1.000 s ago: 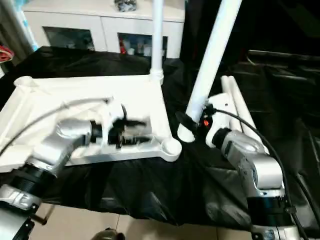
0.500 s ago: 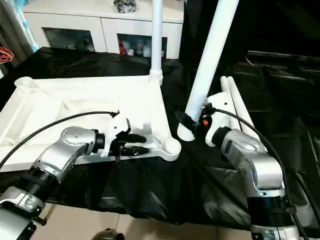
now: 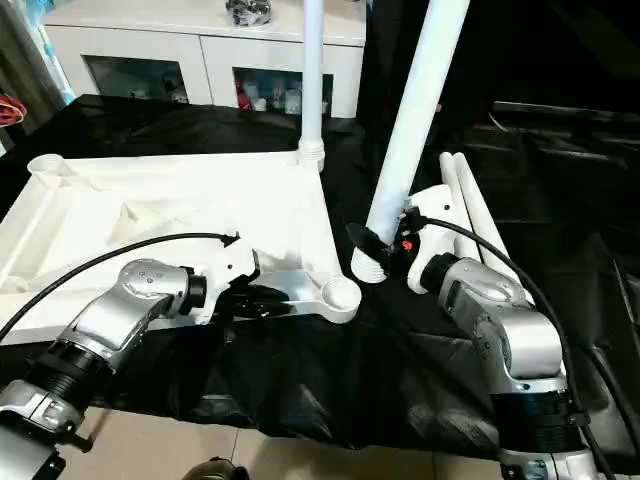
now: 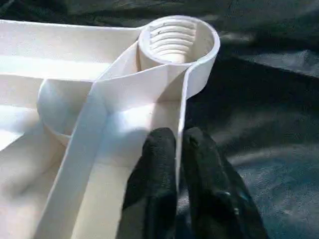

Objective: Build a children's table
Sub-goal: Insert table leg to table base

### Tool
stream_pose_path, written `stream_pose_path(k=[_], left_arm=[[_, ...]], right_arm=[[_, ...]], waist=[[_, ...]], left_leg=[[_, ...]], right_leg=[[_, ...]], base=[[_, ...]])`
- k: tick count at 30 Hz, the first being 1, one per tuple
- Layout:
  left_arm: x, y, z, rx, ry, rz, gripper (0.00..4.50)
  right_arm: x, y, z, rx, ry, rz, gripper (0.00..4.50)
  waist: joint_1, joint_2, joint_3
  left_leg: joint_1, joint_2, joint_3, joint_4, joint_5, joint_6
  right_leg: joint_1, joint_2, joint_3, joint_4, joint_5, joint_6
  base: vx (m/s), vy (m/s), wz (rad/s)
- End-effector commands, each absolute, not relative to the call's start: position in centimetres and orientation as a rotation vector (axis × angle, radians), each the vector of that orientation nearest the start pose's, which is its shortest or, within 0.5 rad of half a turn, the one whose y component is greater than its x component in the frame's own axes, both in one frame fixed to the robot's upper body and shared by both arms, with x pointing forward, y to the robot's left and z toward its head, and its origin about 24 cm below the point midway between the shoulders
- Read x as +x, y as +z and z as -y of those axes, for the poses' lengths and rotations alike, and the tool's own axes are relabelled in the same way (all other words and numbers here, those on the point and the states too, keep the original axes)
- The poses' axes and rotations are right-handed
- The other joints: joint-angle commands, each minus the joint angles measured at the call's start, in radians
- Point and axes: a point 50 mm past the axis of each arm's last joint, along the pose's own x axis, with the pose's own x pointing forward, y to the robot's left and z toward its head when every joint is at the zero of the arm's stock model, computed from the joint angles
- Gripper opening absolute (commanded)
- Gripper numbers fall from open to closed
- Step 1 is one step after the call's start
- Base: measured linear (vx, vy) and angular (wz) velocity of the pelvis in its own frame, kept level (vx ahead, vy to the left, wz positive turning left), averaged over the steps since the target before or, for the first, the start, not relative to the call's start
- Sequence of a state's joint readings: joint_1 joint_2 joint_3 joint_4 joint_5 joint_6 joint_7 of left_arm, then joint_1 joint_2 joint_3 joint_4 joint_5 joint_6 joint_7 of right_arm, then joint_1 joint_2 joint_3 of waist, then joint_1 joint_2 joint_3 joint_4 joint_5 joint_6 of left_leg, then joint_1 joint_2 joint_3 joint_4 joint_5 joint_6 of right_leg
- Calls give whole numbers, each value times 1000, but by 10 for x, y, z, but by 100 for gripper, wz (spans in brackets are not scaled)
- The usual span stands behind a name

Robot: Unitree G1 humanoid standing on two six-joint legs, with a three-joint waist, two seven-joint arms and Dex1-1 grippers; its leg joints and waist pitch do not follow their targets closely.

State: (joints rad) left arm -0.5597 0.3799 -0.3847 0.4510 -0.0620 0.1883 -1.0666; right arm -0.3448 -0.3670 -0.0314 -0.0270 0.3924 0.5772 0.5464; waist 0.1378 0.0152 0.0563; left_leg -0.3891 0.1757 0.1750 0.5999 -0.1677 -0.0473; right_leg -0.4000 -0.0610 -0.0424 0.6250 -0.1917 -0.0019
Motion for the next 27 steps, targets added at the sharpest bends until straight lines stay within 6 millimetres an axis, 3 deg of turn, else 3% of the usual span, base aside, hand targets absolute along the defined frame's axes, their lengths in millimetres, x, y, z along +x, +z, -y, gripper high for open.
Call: stream_pose_path(k=[1,7,14,15,18,27], left_arm=[[307,50,-114,430,-1307,-448,4],[306,50,-116,472,-1315,-452,0],[309,51,-117,483,-1287,-439,0],[309,51,-117,478,-1286,-439,28],[310,54,-116,454,-1272,-432,55],[308,53,-121,459,-1269,-445,62]], right_arm=[[303,109,169,56,633,-190,190],[303,108,169,62,636,-192,190],[304,108,170,66,638,-196,190],[304,108,170,66,638,-196,190],[304,108,170,68,639,-197,190],[304,108,169,70,644,-197,190]], waist=[[-5,-5,-71],[-9,-6,-71],[-22,-7,-67],[-21,-6,-67],[-21,-8,-65],[-21,-7,-68]], left_leg=[[23,51,-19,-74,-205,-21],[22,49,-17,-73,-201,-15],[25,50,-18,-76,-236,-23],[26,50,-18,-76,-239,-22],[25,49,-18,-76,-243,-22],[23,50,-18,-75,-222,-16]], right_leg=[[41,-85,44,-77,-207,-171],[42,-84,44,-76,-181,-183],[40,-85,44,-83,-258,-172],[39,-86,44,-85,-267,-174],[39,-87,44,-88,-292,-170],[39,-85,44,-83,-244,-175]], base=[[0,0,0],[0,0,0],[0,0,0],[0,0,0],[0,0,0],[0,0,0]])
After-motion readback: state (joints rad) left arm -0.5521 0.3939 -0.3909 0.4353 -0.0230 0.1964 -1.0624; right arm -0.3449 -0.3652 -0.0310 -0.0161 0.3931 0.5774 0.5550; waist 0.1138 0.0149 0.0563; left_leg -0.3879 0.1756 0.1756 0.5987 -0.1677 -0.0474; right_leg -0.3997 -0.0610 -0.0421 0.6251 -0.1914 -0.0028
